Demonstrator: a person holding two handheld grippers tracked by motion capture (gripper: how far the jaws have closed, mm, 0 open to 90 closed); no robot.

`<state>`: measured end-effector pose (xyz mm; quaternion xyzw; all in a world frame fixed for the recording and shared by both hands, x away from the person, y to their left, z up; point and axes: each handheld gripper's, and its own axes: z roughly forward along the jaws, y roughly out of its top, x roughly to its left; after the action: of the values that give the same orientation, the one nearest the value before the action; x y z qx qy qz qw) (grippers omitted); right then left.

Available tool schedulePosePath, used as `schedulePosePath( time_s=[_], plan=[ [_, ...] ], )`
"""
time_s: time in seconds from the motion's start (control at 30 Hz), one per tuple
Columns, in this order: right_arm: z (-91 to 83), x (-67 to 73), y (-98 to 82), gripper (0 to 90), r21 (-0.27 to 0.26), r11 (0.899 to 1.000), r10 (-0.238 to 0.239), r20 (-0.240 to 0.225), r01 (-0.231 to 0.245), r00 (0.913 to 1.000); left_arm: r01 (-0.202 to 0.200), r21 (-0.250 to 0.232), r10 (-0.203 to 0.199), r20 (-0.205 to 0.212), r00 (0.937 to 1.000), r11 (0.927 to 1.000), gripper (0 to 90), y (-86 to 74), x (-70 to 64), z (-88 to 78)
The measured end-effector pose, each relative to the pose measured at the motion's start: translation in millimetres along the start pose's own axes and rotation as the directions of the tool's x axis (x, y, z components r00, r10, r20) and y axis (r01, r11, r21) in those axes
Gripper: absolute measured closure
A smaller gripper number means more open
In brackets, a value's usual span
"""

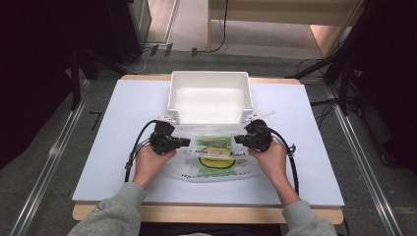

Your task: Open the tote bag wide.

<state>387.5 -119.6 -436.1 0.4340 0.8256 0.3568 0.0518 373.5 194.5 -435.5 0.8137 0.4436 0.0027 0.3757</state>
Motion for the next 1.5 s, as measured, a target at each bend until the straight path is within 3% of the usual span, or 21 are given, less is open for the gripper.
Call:
schedulePosePath(
  time_s=[0.23, 0.57, 0.83, 1.13, 1.23, 1.37, 1.5],
  plan=[
    [2.5, -1.5, 15.7, 90.0, -0.010, 1.000, 0.006, -0.003, -0.006, 1.0000, -0.028, 0.015, 0.028, 0.002, 0.9996, 0.9995, 90.0, -0.4, -6.4, 4.8],
    [13.7, -17.8, 27.8, 90.0, 0.008, 0.999, 0.045, 0.011, -0.045, 0.9989, -0.024, 0.037, 0.024, 0.015, 0.9996, 0.9990, 90.0, -3.6, -8.1, 9.3],
    [27.3, -32.3, 26.6, 90.0, 0.043, 0.997, 0.067, 0.037, -0.069, 0.9970, -0.018, 0.049, 0.016, 0.024, 0.9996, 0.9987, 90.0, -5.9, -7.9, 13.2],
    [35.7, -33.3, 23.7, 90.0, 0.066, 0.995, 0.066, 0.039, -0.068, 0.9971, -0.004, 0.017, 0.004, 0.021, 0.9998, 0.9998, 90.0, 14.9, -4.6, 12.4],
    [36.6, -34.7, 23.8, 90.0, 0.065, 0.996, 0.062, 0.038, -0.065, 0.9973, -0.019, 0.030, 0.019, 0.005, 0.9998, 0.9994, 90.0, 19.8, -4.5, 18.9],
    [38.8, -37.4, 23.2, 90.0, 0.072, 0.995, 0.069, 0.038, -0.072, 0.9968, -0.013, 0.067, 0.013, -0.002, 0.9999, 0.9977, 90.0, 16.1, -0.5, 29.9],
    [42.6, -37.8, 21.7, 90.0, 0.092, 0.993, 0.072, 0.040, -0.075, 0.9966, 0.008, 0.061, -0.009, 0.020, 0.9998, 0.9981, 90.0, 9.2, 1.7, 30.7]
  ],
)
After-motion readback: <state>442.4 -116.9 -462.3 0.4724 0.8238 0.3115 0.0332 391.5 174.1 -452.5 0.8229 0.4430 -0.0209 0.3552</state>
